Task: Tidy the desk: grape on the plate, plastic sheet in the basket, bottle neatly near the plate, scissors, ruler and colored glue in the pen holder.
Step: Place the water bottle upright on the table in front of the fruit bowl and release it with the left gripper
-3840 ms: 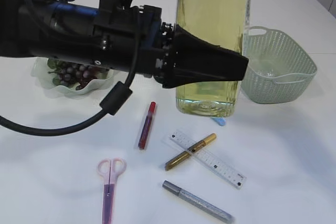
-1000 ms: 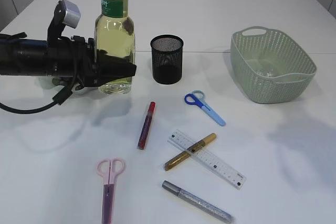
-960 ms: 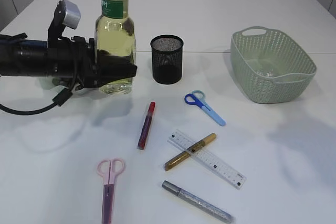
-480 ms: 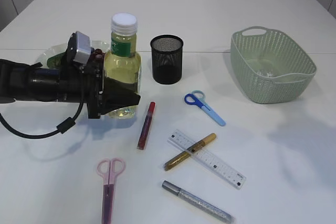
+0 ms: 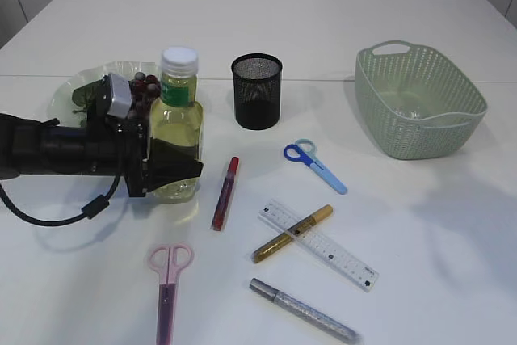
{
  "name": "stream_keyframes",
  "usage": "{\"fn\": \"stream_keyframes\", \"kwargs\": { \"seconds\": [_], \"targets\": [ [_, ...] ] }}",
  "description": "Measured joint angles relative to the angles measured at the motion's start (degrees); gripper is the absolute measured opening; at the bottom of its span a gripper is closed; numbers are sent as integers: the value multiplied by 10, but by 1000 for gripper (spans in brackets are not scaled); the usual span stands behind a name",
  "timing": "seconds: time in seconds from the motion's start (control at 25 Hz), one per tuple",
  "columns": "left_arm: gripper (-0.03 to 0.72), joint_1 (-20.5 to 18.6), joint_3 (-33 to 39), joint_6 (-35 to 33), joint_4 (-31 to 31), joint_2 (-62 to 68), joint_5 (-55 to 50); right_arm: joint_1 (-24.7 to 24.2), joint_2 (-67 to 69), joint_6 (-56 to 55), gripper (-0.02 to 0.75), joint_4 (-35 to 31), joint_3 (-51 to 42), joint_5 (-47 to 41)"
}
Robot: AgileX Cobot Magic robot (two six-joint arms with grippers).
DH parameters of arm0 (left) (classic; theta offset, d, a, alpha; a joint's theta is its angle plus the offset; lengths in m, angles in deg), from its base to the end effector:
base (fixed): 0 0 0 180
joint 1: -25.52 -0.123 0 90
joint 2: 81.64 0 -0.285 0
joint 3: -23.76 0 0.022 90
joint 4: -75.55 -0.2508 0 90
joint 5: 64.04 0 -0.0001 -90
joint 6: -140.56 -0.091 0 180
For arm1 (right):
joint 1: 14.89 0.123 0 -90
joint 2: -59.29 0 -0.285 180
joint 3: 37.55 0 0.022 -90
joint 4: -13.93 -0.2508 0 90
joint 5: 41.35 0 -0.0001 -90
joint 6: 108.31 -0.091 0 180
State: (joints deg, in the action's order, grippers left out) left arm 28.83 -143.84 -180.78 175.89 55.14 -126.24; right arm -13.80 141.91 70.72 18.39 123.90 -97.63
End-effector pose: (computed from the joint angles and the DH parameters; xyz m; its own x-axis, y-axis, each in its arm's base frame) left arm 0.3840 -0.1016 0.0851 -0.2154 0.2590 -0.9415 0.9211 0.3742 -0.1078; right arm 0.2486 -0.0012 0.2948 -0.9227 -0.0438 -0.3831 -0.0184 0.9974 -0.0698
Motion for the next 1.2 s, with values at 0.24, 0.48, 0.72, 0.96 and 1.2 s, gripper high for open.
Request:
{"fn": "stream_keyframes", "kwargs": {
  "seconds": [0.24, 0.48, 0.72, 0.96, 1.2],
  "targets": [
    [438, 0, -1, -19, 1, 17, 0, 0, 0, 0, 478, 0, 0, 0],
    [438, -14, -6, -26, 4, 28, -4, 0, 0, 0, 477, 0, 0, 0],
    [438, -29, -8, -26, 7, 27, -4, 0, 0, 0, 477, 0, 0, 0],
    [438, -29, -8, -27, 7, 27, -3, 0, 0, 0, 477, 0, 0, 0],
    [438, -29, -8, -27, 8, 27, -2, 0, 0, 0, 477, 0, 0, 0]
  ]
}}
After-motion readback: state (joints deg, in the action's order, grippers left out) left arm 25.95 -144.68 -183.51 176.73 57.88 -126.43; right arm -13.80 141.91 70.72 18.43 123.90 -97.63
